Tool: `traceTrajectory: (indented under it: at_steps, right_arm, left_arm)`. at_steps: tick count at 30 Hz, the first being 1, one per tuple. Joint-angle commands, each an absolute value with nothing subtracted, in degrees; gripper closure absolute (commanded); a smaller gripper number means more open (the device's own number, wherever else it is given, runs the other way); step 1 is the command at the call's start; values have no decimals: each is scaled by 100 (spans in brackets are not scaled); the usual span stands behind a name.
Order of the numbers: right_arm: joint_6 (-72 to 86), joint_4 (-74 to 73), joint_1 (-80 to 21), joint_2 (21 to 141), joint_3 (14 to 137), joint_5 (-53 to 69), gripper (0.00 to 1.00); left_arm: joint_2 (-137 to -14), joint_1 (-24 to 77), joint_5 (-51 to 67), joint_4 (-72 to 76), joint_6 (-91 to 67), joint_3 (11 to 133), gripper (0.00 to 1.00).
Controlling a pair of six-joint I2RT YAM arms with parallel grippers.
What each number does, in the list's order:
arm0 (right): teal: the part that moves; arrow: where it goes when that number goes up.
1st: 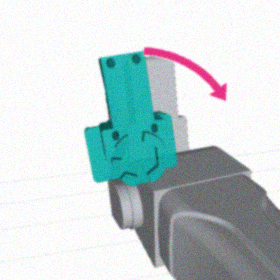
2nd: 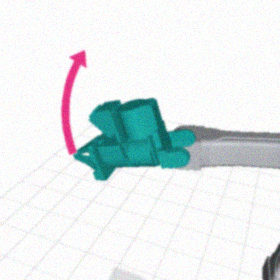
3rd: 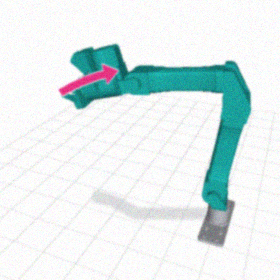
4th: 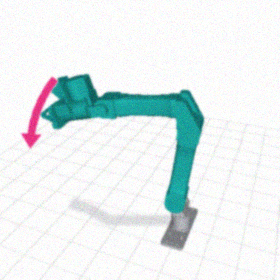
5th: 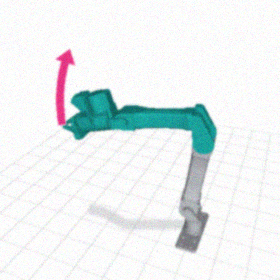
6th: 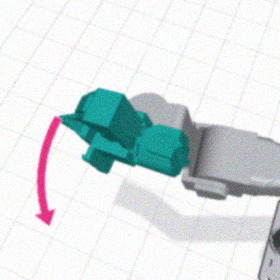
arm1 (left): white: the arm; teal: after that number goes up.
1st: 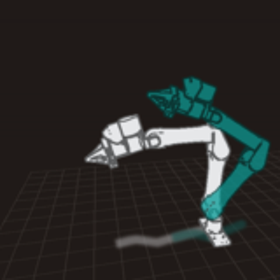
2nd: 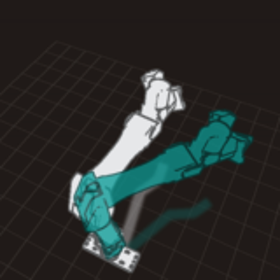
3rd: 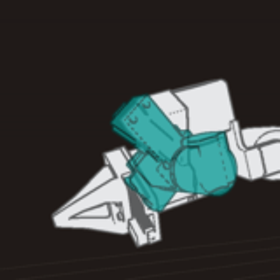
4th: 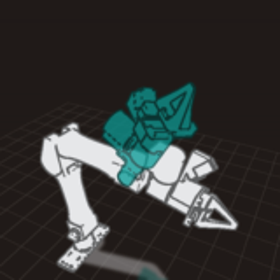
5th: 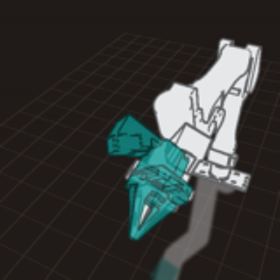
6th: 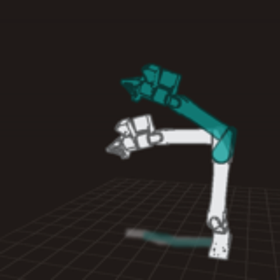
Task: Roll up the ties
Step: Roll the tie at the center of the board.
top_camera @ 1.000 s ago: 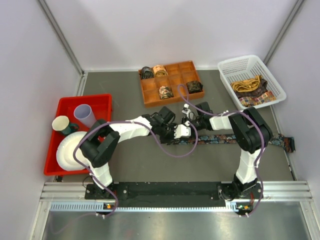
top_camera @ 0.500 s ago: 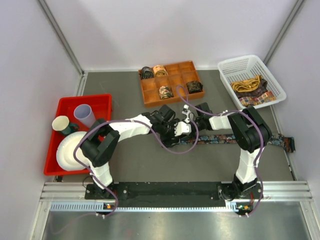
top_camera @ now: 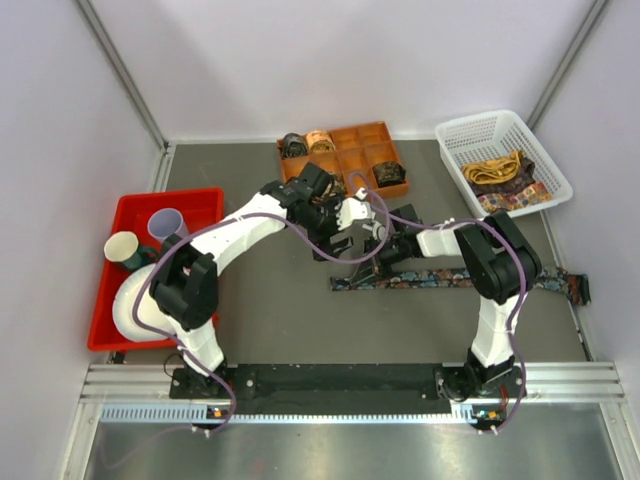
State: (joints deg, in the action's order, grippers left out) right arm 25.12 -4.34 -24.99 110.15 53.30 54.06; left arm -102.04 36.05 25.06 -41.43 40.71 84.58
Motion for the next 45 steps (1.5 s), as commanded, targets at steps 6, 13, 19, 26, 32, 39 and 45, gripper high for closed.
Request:
traceTrajectory:
  at_steps: [6, 13, 19, 26, 32, 39, 45]
  right_arm:
    - [1864, -1150, -2549, 11074, 5818, 5476, 100]
    - [1705, -1257, -2540, 11074, 5836, 5458, 100]
    - [1705, -1283, -2540, 10987, 5836, 5563, 100]
    - [1626, -1441, -2531, 10907, 5845, 5616, 100]
    - [1722, -1468, -2523, 10846, 5889, 5678, 100]
    - [1670, -1591, -2522, 10977, 6064, 5704, 100]
    - [1591, -1705, -2496, 11074, 6161, 5748, 100]
  left_arm:
    - [-9522, 3419, 3014, -3922, 3647, 7002, 9]
    - [-8464, 3428, 3410, -2355, 3682, 5309, 5]
    - [-8420, 3419, 3463, -1753, 3789, 5256, 5]
    - [-8832, 3551, 3981, -1063, 4104, 5150, 4]
    - [-9482, 3849, 3754, -1361, 4306, 5571, 3]
    - [-10010, 4060, 3032, -1213, 4017, 5923, 6]
    - [-10371, 4192, 2786, -1389, 3973, 6179, 15]
